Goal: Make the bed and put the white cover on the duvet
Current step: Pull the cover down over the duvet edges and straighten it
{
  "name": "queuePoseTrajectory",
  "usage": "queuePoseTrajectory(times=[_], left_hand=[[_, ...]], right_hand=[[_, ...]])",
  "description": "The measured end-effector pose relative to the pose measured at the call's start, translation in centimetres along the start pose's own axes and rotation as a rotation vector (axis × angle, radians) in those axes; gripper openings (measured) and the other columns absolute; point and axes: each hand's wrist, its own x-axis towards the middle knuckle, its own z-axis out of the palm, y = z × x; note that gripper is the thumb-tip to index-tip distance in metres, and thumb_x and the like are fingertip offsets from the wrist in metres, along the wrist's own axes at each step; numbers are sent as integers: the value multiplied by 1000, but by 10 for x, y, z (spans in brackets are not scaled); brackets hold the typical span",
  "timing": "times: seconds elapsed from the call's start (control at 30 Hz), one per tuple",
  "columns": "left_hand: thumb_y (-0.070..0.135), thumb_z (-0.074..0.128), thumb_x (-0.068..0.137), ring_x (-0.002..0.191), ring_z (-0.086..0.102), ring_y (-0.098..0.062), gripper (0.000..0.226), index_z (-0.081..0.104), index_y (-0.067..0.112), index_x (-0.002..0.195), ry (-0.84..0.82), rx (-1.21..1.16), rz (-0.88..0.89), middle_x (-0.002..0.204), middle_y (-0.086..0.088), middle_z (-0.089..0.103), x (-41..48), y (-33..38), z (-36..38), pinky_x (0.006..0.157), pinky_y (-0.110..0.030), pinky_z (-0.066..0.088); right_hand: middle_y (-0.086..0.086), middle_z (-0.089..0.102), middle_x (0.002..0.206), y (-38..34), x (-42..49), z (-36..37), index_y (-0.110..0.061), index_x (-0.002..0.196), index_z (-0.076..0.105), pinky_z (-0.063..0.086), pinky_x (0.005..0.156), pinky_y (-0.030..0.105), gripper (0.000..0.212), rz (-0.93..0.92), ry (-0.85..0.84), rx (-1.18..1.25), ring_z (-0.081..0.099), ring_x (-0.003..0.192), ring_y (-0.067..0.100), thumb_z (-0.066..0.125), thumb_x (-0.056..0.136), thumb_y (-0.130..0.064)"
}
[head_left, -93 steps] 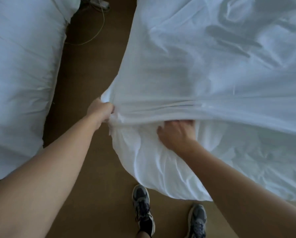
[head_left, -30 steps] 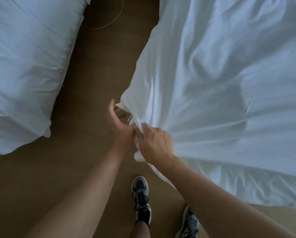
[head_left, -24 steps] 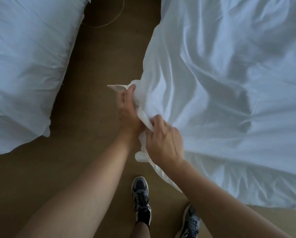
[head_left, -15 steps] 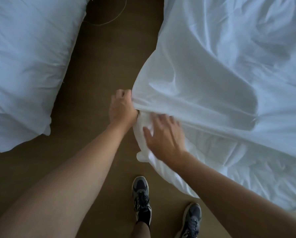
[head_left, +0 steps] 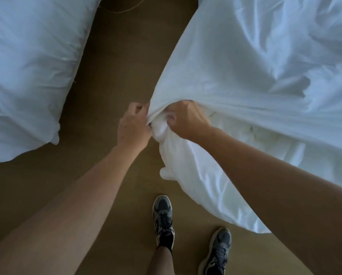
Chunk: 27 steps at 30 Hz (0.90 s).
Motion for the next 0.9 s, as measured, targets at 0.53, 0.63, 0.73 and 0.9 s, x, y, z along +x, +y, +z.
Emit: queuePoseTrajectory(times=[0.53,0.63,0.73,0.9], left_hand=[[25,45,101,62,62,-20,32,61,16,76,-250,66,-474,71,-3,64,-30,12,13,55,-29,49],[23,50,102,57,57,-15,29,56,17,74,-211,255,-298,64,2,57,-40,11,5,58,-30,54],[20,52,100,56,53,-13,27,48,18,74,-197,370,-180,62,3,50,-50,10,-7,63,-31,53],[14,62,91,53,46,-12,19,54,20,74,-313,439,-52,59,8,45,-118,6,-13,65,-29,39]], right_hand=[[5,61,103,33,-34,11,-14,110,59,38,73,36,22,-84,-21,-655,62,93,27,44,105,-30],[8,64,76,42,-37,9,-12,86,56,33,55,33,30,-135,60,-462,64,65,33,47,106,-32],[11,60,65,28,-48,0,-15,76,45,37,55,36,41,-114,0,-281,53,54,33,38,108,-40],[9,64,79,26,-112,7,-19,91,59,45,60,38,39,-105,-284,-211,62,66,31,32,110,-40]])
